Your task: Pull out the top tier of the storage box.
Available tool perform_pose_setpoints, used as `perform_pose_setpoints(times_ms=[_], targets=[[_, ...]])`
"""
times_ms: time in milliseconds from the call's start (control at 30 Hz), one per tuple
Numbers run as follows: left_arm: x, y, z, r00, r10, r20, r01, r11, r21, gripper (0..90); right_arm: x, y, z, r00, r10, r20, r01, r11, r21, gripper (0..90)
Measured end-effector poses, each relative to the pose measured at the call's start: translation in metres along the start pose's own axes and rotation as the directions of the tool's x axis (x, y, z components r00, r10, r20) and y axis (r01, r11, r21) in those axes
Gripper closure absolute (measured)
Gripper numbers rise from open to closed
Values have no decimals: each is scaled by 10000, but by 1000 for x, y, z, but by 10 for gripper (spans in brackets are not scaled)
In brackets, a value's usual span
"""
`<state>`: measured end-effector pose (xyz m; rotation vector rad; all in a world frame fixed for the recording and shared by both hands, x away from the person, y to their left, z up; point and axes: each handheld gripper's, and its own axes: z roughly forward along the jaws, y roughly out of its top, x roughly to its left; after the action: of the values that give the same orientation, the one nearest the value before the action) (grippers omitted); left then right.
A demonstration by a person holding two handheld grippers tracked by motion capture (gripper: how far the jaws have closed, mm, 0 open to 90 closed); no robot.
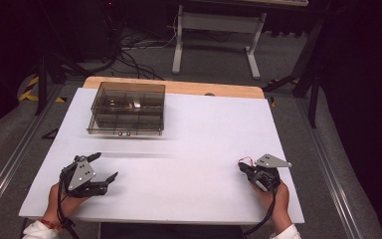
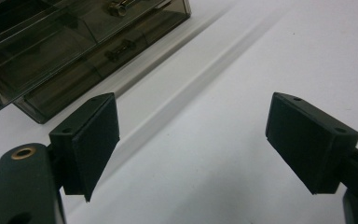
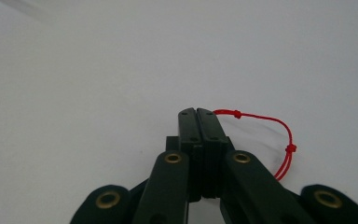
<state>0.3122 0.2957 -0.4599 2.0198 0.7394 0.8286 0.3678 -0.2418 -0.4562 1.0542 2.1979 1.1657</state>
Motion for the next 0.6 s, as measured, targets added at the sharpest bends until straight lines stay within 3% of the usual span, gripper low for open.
perform_pose_setpoints(times_ms=[300,600], targets=[[-4,1,0,9998,152,134,-152,9999,10,182,9,5,-8,9985,-520,-147,509,9962,-703,900],[-2,0,1,9998,150,118,-152,9998,89,181,11,10,-17,9982,-470,-368,416,9899,-1357,900]])
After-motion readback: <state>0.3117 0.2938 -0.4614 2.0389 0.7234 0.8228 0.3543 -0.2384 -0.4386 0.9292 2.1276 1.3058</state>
